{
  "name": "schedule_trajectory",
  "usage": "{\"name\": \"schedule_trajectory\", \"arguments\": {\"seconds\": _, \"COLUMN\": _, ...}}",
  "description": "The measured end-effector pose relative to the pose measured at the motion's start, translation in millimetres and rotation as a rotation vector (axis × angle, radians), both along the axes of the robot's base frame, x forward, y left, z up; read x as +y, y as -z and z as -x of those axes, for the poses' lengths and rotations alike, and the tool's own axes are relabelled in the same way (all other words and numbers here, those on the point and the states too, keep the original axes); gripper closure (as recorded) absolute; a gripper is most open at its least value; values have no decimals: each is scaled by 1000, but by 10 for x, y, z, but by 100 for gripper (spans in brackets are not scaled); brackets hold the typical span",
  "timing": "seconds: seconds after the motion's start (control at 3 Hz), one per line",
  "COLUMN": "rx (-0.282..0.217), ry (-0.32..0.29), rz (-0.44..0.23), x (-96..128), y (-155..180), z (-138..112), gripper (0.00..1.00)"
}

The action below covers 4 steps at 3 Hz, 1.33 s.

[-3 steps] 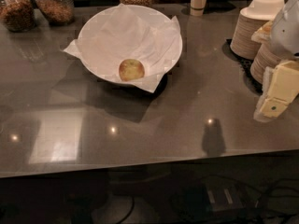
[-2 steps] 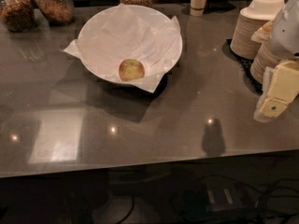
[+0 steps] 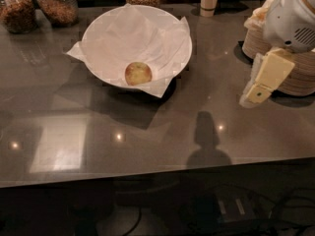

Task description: Pick apple from white bowl

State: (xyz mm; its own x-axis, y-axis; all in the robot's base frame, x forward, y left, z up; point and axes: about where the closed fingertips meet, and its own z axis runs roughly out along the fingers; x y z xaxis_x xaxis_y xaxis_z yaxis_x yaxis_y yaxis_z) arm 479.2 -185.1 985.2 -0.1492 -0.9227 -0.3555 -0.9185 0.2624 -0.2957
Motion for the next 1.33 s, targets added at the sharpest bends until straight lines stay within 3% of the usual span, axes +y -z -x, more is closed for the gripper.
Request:
{"name": "schedule_trajectory", "arguments": {"seconds": 0.67, "rx": -74, "ry": -101, "rz": -136, "x": 538, "y": -47, "z": -625, "gripper": 0}}
{"name": "schedule_trajectory", "arguments": {"seconds": 1.33, "rx": -97, "ry": -252, "rz": -192, "x": 1261, "y": 34, "z": -1168, "gripper": 0}}
